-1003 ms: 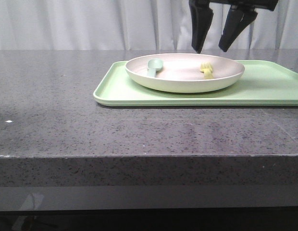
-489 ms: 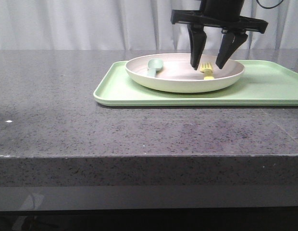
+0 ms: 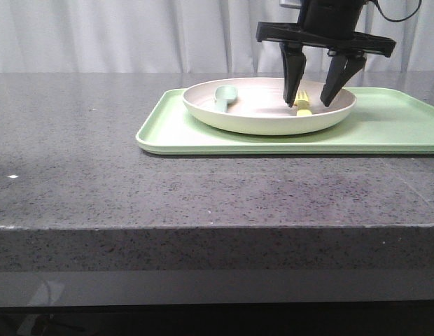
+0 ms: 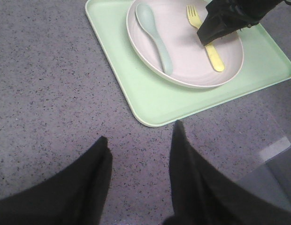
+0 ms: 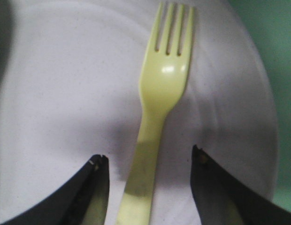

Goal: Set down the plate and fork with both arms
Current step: 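Lower the right gripper over the yellow fork on the plate, then close the right gripper on the fork handle and lift it, then carry the fork beside the plate and lower it onto the tray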

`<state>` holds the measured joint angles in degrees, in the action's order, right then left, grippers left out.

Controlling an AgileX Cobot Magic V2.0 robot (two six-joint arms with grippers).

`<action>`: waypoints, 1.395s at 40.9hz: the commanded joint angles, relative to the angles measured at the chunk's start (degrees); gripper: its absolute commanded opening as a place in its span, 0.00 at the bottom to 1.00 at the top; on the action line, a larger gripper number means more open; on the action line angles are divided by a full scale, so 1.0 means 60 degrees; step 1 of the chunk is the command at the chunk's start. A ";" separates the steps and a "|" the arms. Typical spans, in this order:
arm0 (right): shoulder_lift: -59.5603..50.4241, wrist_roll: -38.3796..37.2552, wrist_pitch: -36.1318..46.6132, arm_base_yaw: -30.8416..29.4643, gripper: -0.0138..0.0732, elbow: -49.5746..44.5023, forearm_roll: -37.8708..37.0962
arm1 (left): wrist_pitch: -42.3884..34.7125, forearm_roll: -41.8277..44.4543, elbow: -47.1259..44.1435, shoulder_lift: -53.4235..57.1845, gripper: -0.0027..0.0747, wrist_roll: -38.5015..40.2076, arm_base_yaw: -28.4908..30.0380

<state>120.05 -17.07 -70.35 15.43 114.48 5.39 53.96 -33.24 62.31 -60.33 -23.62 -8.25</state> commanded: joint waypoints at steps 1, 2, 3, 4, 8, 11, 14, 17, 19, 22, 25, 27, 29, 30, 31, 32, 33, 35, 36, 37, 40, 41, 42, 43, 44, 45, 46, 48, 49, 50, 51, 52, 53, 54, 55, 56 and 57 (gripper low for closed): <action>-0.0488 -0.0032 0.0310 -0.0044 0.63 0.0326 0.0053 | -0.0482 -0.0427 0.0238 0.0159 0.41 -0.0016 0.0032; -0.0458 -0.0032 0.0320 -0.0044 0.63 0.0326 0.0061 | -0.0482 -0.0427 0.0238 0.0159 0.41 -0.0016 0.0032; -0.0424 -0.0032 0.0319 -0.0044 0.63 0.0326 0.0093 | -0.0482 -0.0427 0.0238 0.0159 0.41 -0.0016 0.0032; -0.0393 -0.0032 0.0341 -0.0044 0.63 0.0317 0.0109 | -0.0482 -0.0427 0.0238 0.0159 0.41 -0.0016 0.0032; -0.0208 -0.0032 0.0361 -0.0044 0.63 0.0317 0.0162 | -0.0482 -0.0427 0.0238 0.0159 0.41 -0.0016 0.0032; -0.0153 -0.0032 0.0344 -0.0044 0.63 0.0304 0.0162 | -0.0482 -0.0427 0.0238 0.0159 0.41 -0.0016 0.0032; -0.0142 -0.0032 0.0344 -0.0044 0.58 0.0304 0.0162 | -0.0482 -0.0427 0.0238 0.0159 0.41 -0.0016 0.0032; -0.0142 -0.0032 0.0344 -0.0044 0.50 0.0304 0.0162 | -0.0482 -0.0427 0.0238 0.0159 0.41 -0.0016 0.0032; -0.0142 -0.0032 0.0322 -0.0044 0.44 0.0304 0.0162 | -0.0482 -0.0427 0.0238 0.0159 0.41 -0.0016 0.0032; -0.0142 -0.0032 0.0294 -0.0044 0.38 0.0304 0.0162 | -0.0482 -0.0427 0.0238 0.0159 0.41 -0.0016 0.0032; -0.0142 -0.0032 0.0265 -0.0044 0.34 0.0304 0.0162 | -0.0482 -0.0427 0.0238 0.0159 0.41 -0.0016 0.0032; -0.0142 -0.0032 0.0255 -0.0044 0.32 0.0304 0.0162 | -0.0482 -0.0427 0.0238 0.0159 0.41 -0.0016 0.0032; -0.0142 -0.0032 0.0233 -0.0044 0.31 0.0304 0.0162 | -0.0482 -0.0427 0.0238 0.0159 0.41 -0.0016 0.0032; -0.0142 -0.0032 0.0213 -0.0044 0.29 0.0304 0.0162 | -0.0482 -0.0427 0.0238 0.0159 0.41 -0.0016 0.0032; -0.0142 -0.0032 0.0199 -0.0044 0.28 0.0304 0.0162 | -0.0482 -0.0427 0.0238 0.0159 0.41 -0.0016 0.0032; -0.0142 -0.0032 0.0175 -0.0044 0.27 0.0304 0.0162 | -0.0482 -0.0427 0.0238 0.0159 0.41 -0.0016 0.0032; -0.0142 -0.0032 0.0163 -0.0044 0.26 0.0304 0.0162 | -0.0482 -0.0427 0.0238 0.0159 0.41 -0.0016 0.0032; -0.0142 -0.0032 0.0144 -0.0044 0.26 0.0304 0.0162 | -0.0482 -0.0427 0.0238 0.0159 0.41 -0.0016 0.0032; -0.0142 -0.0032 0.0130 -0.0044 0.26 0.0304 0.0162 | -0.0482 -0.0427 0.0238 0.0159 0.41 -0.0016 0.0032; -0.0142 -0.0032 0.0118 -0.0044 0.26 0.0304 0.0162 | -0.0482 -0.0427 0.0238 0.0159 0.41 -0.0016 0.0032; -0.0198 -0.0032 0.0104 -0.0044 0.26 0.0304 0.0162 | -0.0482 -0.0427 0.0238 0.0159 0.41 -0.0016 0.0032; -0.0226 -0.0032 0.0097 -0.0044 0.26 0.0304 0.0162 | -0.0482 -0.0427 0.0238 0.0159 0.41 -0.0016 0.0032; -0.0255 -0.0032 0.0085 -0.0044 0.26 0.0304 0.0162 | -0.0482 -0.0427 0.0238 0.0159 0.41 -0.0016 0.0032; -0.0298 -0.0032 0.0063 -0.0044 0.26 0.0313 0.0162 | -0.0482 -0.0427 0.0238 0.0159 0.41 -0.0016 0.0032; -0.0345 -0.0032 0.0038 -0.0044 0.26 0.0313 0.0162 | -0.0482 -0.0427 0.0238 0.0159 0.41 -0.0016 0.0032; -0.0396 -0.0032 0.0027 -0.0044 0.26 0.0313 0.0162 | -0.0482 -0.0427 0.0238 0.0159 0.41 -0.0016 0.0032; -0.0460 -0.0022 0.0004 -0.0044 0.26 0.0313 0.0162 | -0.0482 -0.0427 0.0238 0.0159 0.41 -0.0016 0.0032; -0.0602 0.0004 -0.0019 -0.0044 0.26 0.0322 0.0162 | -0.0482 -0.0427 0.0238 0.0159 0.41 -0.0016 0.0032; -0.0665 0.0059 -0.0019 -0.0044 0.26 0.0322 0.0162 | -0.0482 -0.0427 0.0238 0.0159 0.41 -0.0016 0.0032; -0.0738 0.0121 -0.0019 -0.0044 0.26 0.0322 0.0162 | -0.0482 -0.0427 0.0238 0.0159 0.41 -0.0016 0.0032; -0.0843 0.0238 -0.0019 -0.0044 0.26 0.0322 0.0162 | -0.0482 -0.0427 0.0238 0.0159 0.41 -0.0016 0.0032; -0.0921 0.0357 -0.0028 -0.0044 0.26 0.0322 0.0162 | -0.0482 -0.0427 0.0238 0.0159 0.41 -0.0016 0.0032; -0.1014 0.0401 -0.0043 -0.0055 0.26 0.0322 0.0162 | -0.0482 -0.0427 0.0238 0.0159 0.41 -0.0016 0.0032; -0.1114 0.0416 -0.0090 -0.0064 0.26 0.0322 0.0162 | -0.0482 -0.0427 0.0238 0.0159 0.41 -0.0016 0.0032; -0.1199 0.0416 -0.0108 -0.0084 0.26 0.0322 0.0162 | -0.0482 -0.0427 0.0238 0.0159 0.41 -0.0016 0.0032; -0.1292 0.0424 -0.0147 -0.0109 0.26 0.0322 0.0162 | -0.0482 -0.0427 0.0238 0.0159 0.41 -0.0016 0.0032; -0.1371 0.0451 -0.0173 -0.0150 0.26 0.0322 0.0162 | -0.0482 -0.0427 0.0238 0.0159 0.41 -0.0016 0.0032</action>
<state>117.51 -15.68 -70.79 15.29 114.84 6.52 53.96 -33.24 62.31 -60.33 -23.62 -8.25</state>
